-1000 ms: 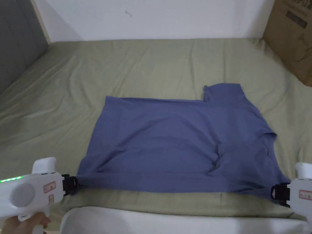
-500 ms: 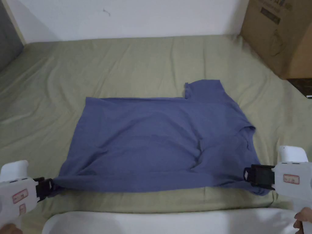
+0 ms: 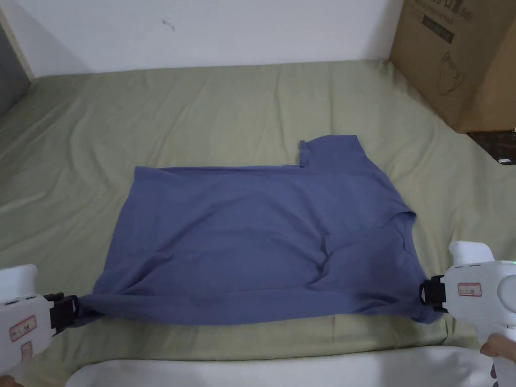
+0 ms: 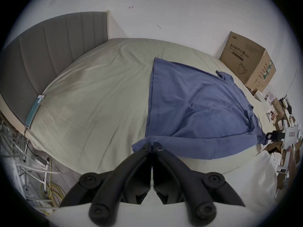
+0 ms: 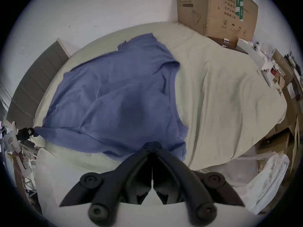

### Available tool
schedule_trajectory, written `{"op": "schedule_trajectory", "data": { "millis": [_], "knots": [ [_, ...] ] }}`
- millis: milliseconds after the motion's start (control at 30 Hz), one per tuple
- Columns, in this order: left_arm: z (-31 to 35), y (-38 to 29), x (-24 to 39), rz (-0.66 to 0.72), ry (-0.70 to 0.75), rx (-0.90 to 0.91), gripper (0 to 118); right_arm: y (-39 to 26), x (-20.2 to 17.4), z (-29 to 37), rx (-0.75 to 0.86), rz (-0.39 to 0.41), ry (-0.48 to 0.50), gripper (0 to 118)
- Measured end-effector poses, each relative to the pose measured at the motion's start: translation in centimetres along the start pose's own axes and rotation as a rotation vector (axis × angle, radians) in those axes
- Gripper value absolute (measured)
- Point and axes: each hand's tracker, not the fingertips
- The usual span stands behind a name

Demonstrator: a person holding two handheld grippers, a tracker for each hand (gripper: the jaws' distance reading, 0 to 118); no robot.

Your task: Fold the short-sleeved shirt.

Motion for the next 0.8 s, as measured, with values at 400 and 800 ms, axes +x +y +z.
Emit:
{"op": "schedule_trajectory", "data": {
  "millis": [400, 800],
  "knots": [
    [-3.5, 9.5, 0.2, -0.09, 0.055, 0.05, 0, 9.7, 2.3, -1.4, 0.102, -0.087, 0.002, 0],
    [-10.9, 10.8, 0.1, -0.059, 0.11, -0.089, 118, 12.1, 2.6, -8.3, 0.035, -0.105, -0.086, 76]
  ]
}}
